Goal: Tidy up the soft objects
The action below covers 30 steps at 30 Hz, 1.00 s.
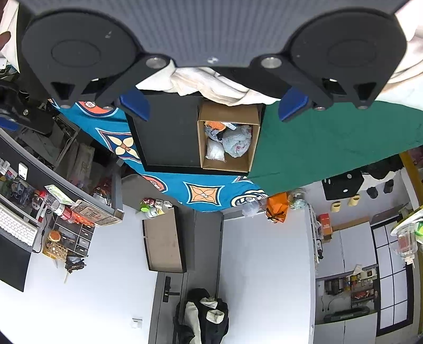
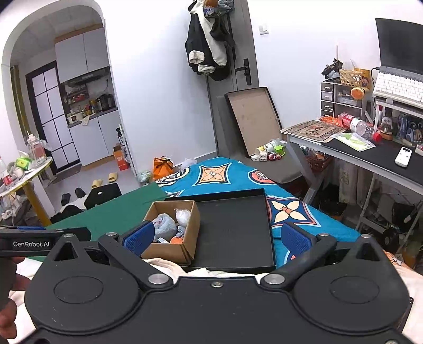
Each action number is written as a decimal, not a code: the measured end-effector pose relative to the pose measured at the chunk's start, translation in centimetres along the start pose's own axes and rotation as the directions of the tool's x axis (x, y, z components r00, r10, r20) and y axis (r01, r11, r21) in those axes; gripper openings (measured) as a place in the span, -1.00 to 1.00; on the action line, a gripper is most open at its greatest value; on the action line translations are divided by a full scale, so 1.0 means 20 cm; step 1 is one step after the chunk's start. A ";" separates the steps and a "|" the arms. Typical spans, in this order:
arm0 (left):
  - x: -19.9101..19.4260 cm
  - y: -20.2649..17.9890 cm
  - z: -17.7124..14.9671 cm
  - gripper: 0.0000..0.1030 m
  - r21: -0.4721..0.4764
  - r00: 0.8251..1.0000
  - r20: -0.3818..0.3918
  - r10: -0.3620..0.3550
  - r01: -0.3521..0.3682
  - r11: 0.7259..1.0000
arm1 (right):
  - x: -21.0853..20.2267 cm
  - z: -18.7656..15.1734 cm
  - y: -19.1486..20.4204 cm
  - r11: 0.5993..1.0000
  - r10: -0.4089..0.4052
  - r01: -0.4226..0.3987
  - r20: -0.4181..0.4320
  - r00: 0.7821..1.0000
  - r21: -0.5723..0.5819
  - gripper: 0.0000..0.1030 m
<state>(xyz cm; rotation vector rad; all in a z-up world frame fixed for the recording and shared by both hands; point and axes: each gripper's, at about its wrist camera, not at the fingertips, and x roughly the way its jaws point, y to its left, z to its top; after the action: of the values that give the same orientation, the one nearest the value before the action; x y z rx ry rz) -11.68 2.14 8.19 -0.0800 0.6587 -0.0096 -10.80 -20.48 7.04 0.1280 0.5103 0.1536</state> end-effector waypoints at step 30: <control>-0.01 0.01 -0.04 0.99 0.000 1.000 -0.020 -0.003 0.003 1.000 | -0.02 -0.01 -0.03 0.997 0.064 -0.062 -0.026 0.998 0.047 1.00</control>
<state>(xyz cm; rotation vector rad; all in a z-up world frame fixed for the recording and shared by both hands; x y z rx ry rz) -12.32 2.22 7.78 -0.0809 0.6790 -0.0132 -11.10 -21.10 6.90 0.1874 0.5374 0.2055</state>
